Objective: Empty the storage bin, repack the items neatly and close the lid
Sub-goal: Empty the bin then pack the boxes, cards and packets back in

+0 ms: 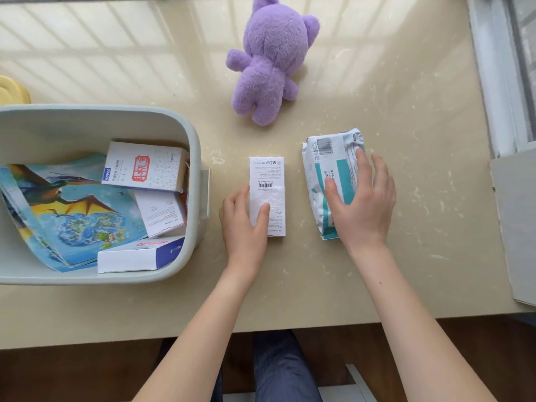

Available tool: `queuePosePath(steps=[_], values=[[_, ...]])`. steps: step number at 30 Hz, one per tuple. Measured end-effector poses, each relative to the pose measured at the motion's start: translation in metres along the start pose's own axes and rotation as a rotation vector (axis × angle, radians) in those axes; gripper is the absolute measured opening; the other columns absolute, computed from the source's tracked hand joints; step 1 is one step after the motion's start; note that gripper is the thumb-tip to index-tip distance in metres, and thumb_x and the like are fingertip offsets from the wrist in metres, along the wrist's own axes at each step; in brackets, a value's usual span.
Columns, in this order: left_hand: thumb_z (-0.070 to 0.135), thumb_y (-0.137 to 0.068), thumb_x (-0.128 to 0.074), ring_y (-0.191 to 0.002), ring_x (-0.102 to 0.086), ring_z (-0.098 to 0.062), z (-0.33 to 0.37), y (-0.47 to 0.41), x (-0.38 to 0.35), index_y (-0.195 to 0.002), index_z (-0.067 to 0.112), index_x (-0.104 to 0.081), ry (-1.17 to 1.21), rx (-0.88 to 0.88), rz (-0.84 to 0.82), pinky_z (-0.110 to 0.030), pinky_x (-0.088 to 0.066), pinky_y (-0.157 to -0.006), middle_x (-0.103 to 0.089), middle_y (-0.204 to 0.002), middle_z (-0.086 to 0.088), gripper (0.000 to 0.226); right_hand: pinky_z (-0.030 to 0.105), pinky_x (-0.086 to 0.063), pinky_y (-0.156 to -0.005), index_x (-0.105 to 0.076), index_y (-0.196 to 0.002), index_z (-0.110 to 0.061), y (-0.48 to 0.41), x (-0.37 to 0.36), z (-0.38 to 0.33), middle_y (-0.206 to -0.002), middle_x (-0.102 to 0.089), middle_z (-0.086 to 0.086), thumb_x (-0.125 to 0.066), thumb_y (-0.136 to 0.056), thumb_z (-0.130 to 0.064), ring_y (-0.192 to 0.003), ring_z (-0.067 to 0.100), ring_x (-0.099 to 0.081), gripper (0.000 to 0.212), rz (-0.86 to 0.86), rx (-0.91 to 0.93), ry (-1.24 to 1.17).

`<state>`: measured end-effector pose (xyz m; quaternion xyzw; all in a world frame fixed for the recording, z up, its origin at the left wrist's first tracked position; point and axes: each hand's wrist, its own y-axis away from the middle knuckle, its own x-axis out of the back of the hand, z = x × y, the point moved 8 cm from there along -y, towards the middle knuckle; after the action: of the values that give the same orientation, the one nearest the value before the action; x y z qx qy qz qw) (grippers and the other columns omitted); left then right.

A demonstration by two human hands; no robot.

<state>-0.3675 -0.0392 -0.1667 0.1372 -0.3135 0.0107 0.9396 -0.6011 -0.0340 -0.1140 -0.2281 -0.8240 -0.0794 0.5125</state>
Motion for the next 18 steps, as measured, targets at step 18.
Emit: queuePosePath(steps=[18], values=[[0.038,-0.101,-0.035,-0.126,-0.05,-0.029,0.052,0.034,0.173,-0.132,0.008,-0.059,-0.351,-0.535,0.097,-0.038,-0.038,-0.107,-0.06,-0.132,-0.007,0.049,0.043,-0.04,-0.105,-0.057,-0.132,-0.005,0.07,0.023,-0.156,-0.135,-0.056,0.015,-0.047,-0.095,-0.032,-0.124,0.034,-0.051,0.047,-0.079,0.409,-0.15]])
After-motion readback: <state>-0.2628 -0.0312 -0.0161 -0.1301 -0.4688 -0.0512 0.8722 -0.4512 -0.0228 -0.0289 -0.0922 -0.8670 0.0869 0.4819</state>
